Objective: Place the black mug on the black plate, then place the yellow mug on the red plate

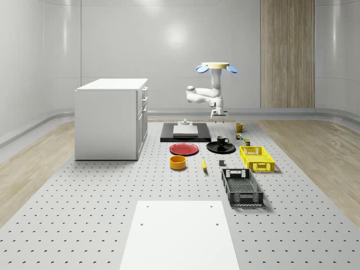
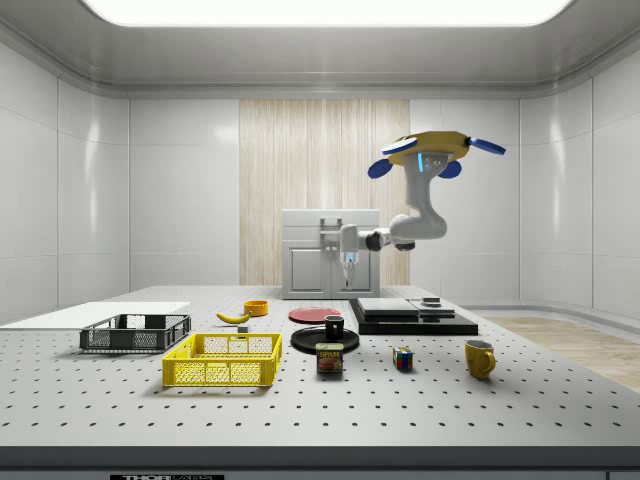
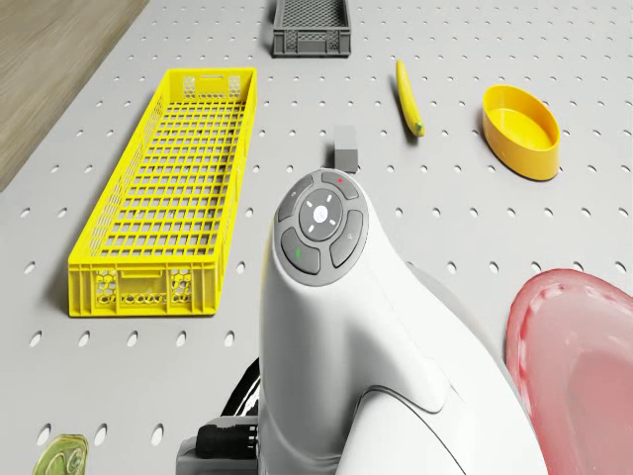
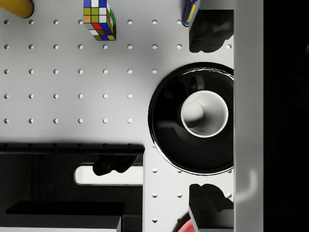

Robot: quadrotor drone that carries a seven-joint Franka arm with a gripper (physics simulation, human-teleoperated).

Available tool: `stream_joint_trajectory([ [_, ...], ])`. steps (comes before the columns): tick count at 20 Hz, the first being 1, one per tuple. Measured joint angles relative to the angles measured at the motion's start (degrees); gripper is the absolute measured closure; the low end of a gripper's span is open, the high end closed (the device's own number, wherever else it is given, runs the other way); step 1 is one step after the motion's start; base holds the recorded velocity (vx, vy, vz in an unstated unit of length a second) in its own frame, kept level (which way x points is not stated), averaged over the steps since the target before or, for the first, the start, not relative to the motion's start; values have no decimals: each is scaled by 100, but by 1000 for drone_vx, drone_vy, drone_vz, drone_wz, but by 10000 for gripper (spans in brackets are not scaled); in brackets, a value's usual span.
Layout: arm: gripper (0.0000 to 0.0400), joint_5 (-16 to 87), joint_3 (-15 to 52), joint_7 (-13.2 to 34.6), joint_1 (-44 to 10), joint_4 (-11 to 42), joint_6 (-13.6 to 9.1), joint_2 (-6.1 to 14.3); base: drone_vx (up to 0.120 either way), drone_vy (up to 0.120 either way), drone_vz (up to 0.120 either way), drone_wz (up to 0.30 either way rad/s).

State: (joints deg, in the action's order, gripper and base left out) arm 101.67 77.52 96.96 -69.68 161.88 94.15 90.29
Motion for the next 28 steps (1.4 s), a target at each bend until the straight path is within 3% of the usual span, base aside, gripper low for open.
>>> stream_joint_trajectory([
  [28, 0, -2, 1, 1, -1, 0, 4, 5, -120, 120, 0, 0],
])
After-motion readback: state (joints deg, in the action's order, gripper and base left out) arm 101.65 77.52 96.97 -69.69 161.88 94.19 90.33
